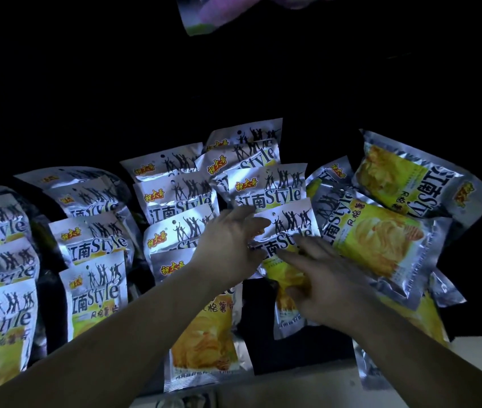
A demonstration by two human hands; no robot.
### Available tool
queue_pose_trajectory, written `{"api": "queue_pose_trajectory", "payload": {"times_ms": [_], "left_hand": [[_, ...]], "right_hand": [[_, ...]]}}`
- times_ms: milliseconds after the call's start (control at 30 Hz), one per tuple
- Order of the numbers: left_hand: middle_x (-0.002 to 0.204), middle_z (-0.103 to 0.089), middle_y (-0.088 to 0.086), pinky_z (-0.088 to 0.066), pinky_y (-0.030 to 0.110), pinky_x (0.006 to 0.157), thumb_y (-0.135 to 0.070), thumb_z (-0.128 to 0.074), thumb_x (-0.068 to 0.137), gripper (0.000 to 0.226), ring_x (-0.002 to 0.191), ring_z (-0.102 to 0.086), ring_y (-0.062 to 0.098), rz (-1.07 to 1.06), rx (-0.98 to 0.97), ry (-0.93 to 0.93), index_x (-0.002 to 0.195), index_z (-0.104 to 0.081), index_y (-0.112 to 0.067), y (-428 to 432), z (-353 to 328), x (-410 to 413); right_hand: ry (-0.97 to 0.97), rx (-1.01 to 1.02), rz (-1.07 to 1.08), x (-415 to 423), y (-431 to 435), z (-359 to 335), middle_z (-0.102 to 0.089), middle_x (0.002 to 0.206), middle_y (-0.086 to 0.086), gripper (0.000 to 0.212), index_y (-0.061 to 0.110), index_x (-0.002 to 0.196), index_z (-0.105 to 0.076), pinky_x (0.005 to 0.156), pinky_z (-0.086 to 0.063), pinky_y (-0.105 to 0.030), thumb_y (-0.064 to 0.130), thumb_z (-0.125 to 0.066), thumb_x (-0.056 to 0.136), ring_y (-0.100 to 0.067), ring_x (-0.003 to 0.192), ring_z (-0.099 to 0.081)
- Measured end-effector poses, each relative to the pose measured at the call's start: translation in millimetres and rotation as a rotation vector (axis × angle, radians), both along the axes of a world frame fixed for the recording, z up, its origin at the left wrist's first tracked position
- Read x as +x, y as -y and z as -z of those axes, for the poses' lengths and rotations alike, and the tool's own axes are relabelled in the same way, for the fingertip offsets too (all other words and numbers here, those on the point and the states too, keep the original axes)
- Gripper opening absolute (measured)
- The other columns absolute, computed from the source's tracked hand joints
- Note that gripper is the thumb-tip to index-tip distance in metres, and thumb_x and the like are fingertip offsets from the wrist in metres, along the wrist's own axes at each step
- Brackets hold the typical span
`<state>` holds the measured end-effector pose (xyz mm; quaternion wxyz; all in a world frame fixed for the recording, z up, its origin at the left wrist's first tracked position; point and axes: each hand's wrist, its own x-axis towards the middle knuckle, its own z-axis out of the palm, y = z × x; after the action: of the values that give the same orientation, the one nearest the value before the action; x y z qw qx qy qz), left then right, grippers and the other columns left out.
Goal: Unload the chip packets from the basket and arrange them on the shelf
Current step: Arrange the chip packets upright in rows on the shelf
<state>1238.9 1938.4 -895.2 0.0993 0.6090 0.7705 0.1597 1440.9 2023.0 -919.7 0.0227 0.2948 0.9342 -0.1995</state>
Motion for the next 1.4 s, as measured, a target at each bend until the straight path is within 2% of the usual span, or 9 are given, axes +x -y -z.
{"api": "queue_pose_trajectory", "payload": {"times_ms": [200, 400, 533, 700, 867, 1000, 1100, 1300, 1400], "left_hand": [[0.141, -0.06, 0.008, -0.054, 0.05, 0.099, -0.022, -0.077, 0.079, 0.052, 0.127, -0.057, 0.034, 0.047, 0.018, -0.032, 0.13, -0.069, -0.02, -8.1, 2.8, -3.8], [0.169, -0.023, 0.005, -0.054, 0.047, 0.1, -0.027, -0.064, 0.09, 0.068, 0.142, -0.047, 0.034, 0.052, -0.108, 0.022, 0.154, -0.04, -0.029, -11.0, 3.9, 8.6], [0.156, -0.045, -0.001, -0.056, 0.044, 0.096, -0.031, -0.06, 0.088, 0.073, 0.13, -0.058, 0.029, 0.032, -0.182, 0.046, 0.156, -0.034, -0.031, -13.5, 1.8, 13.6], [0.165, -0.032, -0.008, -0.056, 0.037, 0.095, -0.037, -0.059, 0.093, 0.07, 0.119, -0.065, 0.024, -0.007, -0.24, 0.132, 0.156, -0.029, -0.04, -19.0, -5.0, 9.6], [0.132, -0.063, 0.004, -0.057, 0.046, 0.087, -0.028, -0.061, 0.09, 0.039, 0.117, -0.06, 0.03, -0.094, 0.204, -0.096, 0.128, -0.068, -0.021, -20.4, -10.5, -18.7], [0.139, -0.058, 0.011, -0.05, 0.048, 0.098, -0.024, -0.066, 0.083, 0.047, 0.122, -0.053, 0.037, -0.223, 0.241, -0.184, 0.13, -0.065, -0.017, -43.7, -32.1, -59.7], [0.127, -0.065, 0.009, -0.051, 0.045, 0.096, -0.019, -0.071, 0.085, 0.051, 0.119, -0.056, 0.034, -0.246, 0.21, -0.081, 0.135, -0.061, -0.017, -60.8, -40.2, -71.6], [0.134, -0.066, 0.005, -0.053, 0.045, 0.098, -0.025, -0.066, 0.088, 0.048, 0.124, -0.057, 0.033, -0.189, 0.2, -0.04, 0.136, -0.062, -0.023, -62.2, -35.6, -67.9], [0.139, -0.063, 0.0, -0.049, 0.042, 0.106, -0.014, -0.063, 0.089, 0.049, 0.13, -0.055, 0.026, -0.106, 0.274, -0.016, 0.137, -0.061, -0.025, -52.3, -31.7, -56.9]], "right_hand": [[-0.038, -0.002, 0.028, 10.1, 0.1, 3.9, -0.002, 0.167, 0.017, 0.081, 0.051, 0.156, -0.018, 0.113, -0.042, -0.047, 0.06, -0.06, 0.087, -0.016, 0.156, -0.007], [-0.022, 0.025, 0.047, 1.8, 4.0, -3.3, 0.003, 0.168, 0.017, 0.08, 0.05, 0.156, -0.013, 0.109, -0.043, -0.044, 0.059, -0.056, 0.089, -0.015, 0.156, -0.005], [-0.011, 0.034, 0.076, 1.7, 6.9, 1.1, -0.004, 0.168, 0.011, 0.074, 0.048, 0.155, -0.016, 0.104, -0.049, -0.046, 0.061, -0.053, 0.093, -0.02, 0.156, -0.009], [0.006, 0.075, 0.107, 2.6, 7.4, 3.6, -0.02, 0.162, 0.007, 0.065, 0.046, 0.154, -0.023, 0.094, -0.053, -0.041, 0.062, -0.047, 0.095, -0.019, 0.153, -0.019], [-0.034, 0.102, 0.176, -11.1, -1.1, -6.8, -0.027, 0.154, 0.012, 0.063, 0.043, 0.153, -0.03, 0.087, -0.054, -0.035, 0.068, -0.042, 0.096, -0.016, 0.144, -0.027], [-0.235, -0.01, 0.276, -32.3, -7.0, -6.2, -0.032, 0.158, 0.012, 0.061, 0.041, 0.153, -0.039, 0.093, -0.055, -0.041, 0.061, -0.051, 0.097, -0.017, 0.144, -0.037], [-0.409, -0.175, 0.319, -45.4, -7.6, -4.2, -0.031, 0.162, 0.01, 0.062, 0.05, 0.153, -0.032, 0.103, -0.05, -0.049, 0.056, -0.057, 0.097, -0.019, 0.145, -0.039], [-0.5, -0.319, 0.303, -49.2, -10.3, -6.4, -0.04, 0.154, 0.006, 0.07, 0.083, 0.131, -0.014, 0.105, -0.049, -0.046, 0.044, -0.062, 0.098, -0.011, 0.146, -0.032], [-0.502, -0.265, 0.312, -43.5, -9.2, -4.3, -0.034, 0.16, 0.014, 0.062, 0.078, 0.138, -0.023, 0.106, -0.049, -0.048, 0.047, -0.058, 0.098, -0.012, 0.147, -0.035]]}}
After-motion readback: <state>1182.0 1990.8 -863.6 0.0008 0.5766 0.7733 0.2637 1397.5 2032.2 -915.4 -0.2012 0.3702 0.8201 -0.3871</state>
